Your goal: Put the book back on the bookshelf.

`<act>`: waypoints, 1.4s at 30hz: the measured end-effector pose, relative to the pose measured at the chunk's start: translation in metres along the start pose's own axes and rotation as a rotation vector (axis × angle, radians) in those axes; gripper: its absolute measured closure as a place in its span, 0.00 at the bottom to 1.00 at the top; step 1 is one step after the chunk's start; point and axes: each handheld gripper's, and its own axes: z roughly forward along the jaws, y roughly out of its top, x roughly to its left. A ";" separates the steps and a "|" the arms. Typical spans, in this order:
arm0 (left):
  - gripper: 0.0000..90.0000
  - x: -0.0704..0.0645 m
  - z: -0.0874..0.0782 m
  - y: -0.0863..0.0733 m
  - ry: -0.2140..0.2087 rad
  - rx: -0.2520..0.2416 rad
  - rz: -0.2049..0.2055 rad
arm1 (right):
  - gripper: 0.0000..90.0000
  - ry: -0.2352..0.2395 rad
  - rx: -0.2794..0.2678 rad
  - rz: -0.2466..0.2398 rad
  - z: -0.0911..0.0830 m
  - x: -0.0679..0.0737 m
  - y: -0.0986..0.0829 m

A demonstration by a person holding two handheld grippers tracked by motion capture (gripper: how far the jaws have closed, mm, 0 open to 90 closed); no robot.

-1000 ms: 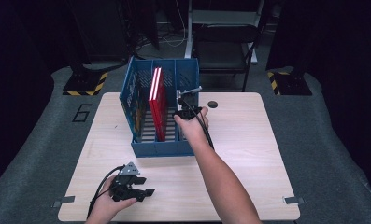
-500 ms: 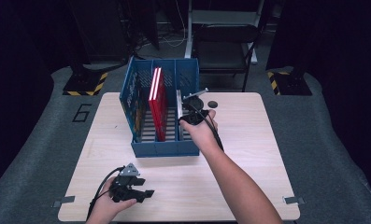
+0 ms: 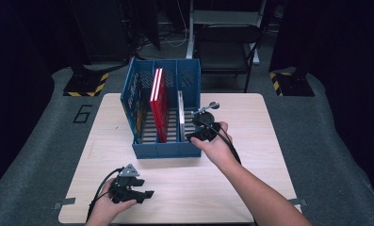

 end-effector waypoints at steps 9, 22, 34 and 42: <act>0.39 0.001 0.003 -0.002 0.007 -0.003 -0.015 | 0.48 0.066 0.003 0.006 -0.011 -0.010 -0.042; 0.38 0.002 0.006 -0.003 0.012 0.006 -0.024 | 0.48 0.097 -0.024 0.054 -0.002 -0.023 -0.133; 0.38 0.005 0.010 -0.005 0.020 0.025 -0.015 | 0.48 0.040 -0.070 0.072 0.004 -0.033 -0.182; 0.36 0.011 0.012 -0.006 0.041 0.022 -0.009 | 0.48 -0.002 -0.086 0.081 0.005 -0.044 -0.193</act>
